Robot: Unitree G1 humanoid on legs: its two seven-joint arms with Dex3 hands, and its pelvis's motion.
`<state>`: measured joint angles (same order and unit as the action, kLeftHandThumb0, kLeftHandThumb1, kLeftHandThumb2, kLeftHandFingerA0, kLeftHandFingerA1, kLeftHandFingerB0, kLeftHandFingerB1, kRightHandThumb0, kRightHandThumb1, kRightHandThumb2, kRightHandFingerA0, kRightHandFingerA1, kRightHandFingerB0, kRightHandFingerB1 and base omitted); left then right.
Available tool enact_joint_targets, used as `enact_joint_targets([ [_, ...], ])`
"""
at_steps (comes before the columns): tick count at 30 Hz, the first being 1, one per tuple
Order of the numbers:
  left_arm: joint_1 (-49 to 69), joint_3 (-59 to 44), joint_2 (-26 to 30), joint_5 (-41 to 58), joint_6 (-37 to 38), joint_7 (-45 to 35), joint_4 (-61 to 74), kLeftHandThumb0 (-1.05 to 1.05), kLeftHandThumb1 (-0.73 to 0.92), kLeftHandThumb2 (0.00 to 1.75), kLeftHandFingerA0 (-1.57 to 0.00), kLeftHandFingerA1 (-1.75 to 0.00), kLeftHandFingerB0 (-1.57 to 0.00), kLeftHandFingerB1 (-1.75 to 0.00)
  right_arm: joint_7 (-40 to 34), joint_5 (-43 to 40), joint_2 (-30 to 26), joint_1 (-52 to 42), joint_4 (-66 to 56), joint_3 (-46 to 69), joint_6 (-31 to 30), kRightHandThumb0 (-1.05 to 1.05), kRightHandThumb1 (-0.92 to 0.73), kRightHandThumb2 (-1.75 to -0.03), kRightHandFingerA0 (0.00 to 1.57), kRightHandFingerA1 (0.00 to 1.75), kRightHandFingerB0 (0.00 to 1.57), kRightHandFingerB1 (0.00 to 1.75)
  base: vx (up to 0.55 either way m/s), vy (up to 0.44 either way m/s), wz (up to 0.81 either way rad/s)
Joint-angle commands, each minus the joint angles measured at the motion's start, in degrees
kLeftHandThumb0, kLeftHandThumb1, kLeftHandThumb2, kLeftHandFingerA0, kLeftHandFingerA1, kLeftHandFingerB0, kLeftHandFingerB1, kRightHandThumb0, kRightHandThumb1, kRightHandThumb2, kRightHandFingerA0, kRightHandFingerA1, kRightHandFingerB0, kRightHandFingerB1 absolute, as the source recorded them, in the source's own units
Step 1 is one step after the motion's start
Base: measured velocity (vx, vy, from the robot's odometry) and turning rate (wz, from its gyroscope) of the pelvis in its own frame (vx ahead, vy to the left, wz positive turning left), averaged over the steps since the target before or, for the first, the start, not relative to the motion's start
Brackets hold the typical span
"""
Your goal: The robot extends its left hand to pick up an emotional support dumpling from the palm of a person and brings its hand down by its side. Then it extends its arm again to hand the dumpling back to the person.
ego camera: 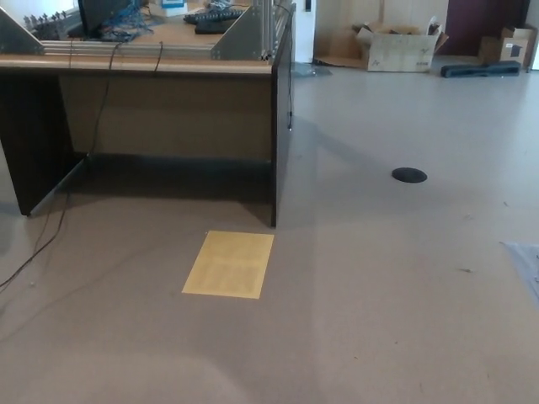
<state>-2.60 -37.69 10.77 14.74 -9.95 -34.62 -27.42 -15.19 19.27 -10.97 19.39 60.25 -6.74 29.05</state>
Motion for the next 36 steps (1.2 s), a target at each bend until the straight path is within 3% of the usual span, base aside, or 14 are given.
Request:
enact_joint_targets([
  [1,-0.79,0.42,2.19,3.01,3.52,1.35,-2.88,-0.13,0.81,0.65,-0.74,-1.51,-0.74,-0.79,-1.04,-0.71,-0.26,-1.02,0.16,0.38,0.95,-0.24,-0.56,-0.57,0.85,0.55,0.70,0.47,0.00,0.000,0.00],
  [36,2.98,4.41,3.36,8.11,2.86,3.00,-2.28,-0.08,0.83,0.64,-0.73,-1.54,-0.75,-0.80,-1.17,-0.89,-0.41,-3.85,1.42,-0.06,1.91,-0.24,-0.55,-0.57,0.84,0.52,0.75,0.48,0.00,0.000,0.00],
])
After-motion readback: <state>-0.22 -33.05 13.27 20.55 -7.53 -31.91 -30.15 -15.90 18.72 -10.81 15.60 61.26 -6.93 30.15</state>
